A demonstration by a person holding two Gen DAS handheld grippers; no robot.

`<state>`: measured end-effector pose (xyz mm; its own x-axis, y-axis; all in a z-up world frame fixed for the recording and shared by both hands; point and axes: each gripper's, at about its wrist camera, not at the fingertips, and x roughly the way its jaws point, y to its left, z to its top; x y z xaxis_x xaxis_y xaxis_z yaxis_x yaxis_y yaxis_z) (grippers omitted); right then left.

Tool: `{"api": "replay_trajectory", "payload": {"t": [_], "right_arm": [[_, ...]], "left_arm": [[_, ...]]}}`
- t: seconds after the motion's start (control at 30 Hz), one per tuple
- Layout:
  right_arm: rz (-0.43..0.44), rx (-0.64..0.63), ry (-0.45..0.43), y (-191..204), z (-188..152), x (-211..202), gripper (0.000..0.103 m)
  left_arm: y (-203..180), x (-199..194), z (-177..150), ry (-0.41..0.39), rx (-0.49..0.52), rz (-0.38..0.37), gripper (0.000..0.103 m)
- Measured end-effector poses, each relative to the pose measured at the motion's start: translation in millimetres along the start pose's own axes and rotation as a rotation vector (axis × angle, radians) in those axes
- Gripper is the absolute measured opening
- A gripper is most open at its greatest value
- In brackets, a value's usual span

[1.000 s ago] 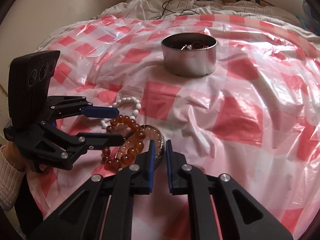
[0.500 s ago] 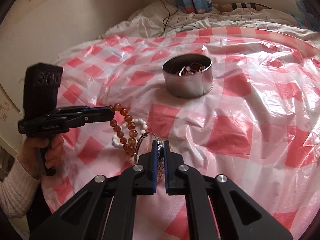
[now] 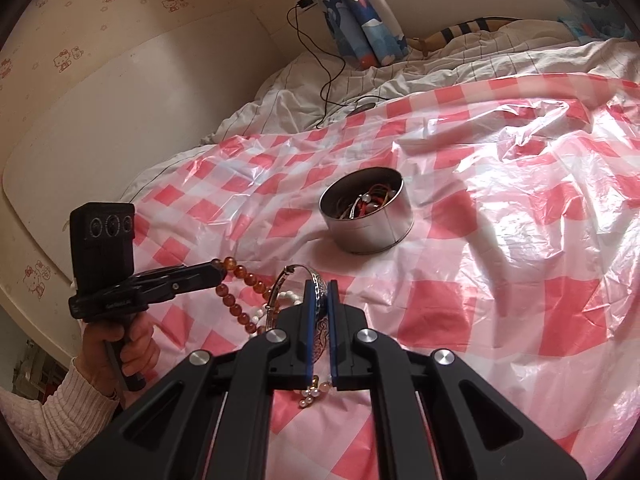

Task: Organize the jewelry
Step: 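Grasp the amber bead bracelet with the left tool while the right tool grasps the metal bangle, then carry both bracelets over the tin and open both tools to drop them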

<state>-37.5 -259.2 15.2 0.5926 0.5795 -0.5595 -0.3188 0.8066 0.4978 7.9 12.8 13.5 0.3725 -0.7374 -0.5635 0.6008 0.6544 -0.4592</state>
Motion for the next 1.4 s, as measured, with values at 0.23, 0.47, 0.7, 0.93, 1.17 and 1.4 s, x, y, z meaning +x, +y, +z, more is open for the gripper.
{"api": "replay_trajectory", "payload": {"t": [0.23,0.47,0.7,0.93,1.17,1.4], "right_arm": [[-0.025,0.027,-0.045,-11,12,-3,0.006],[-0.051,0.042,-0.059,-19,20,-1,0.006],[-0.076,0.062,-0.072,-32,29,0,0.006],[-0.09,0.062,-0.094,-40,52,11,0.006],[-0.112,0.054,-0.106,-49,75,30,0.006],[-0.146,0.014,-0.082,-47,93,62,0.006]], "left_arm": [[-13,5,11,0.006,0.019,0.004,0.01],[-26,16,40,-0.012,0.072,0.025,0.011],[-31,31,75,-0.045,0.102,0.02,0.011],[-12,61,101,-0.06,0.059,0.011,0.011],[16,105,105,-0.02,0.021,0.063,0.011],[37,119,97,0.097,0.031,0.289,0.021]]}}
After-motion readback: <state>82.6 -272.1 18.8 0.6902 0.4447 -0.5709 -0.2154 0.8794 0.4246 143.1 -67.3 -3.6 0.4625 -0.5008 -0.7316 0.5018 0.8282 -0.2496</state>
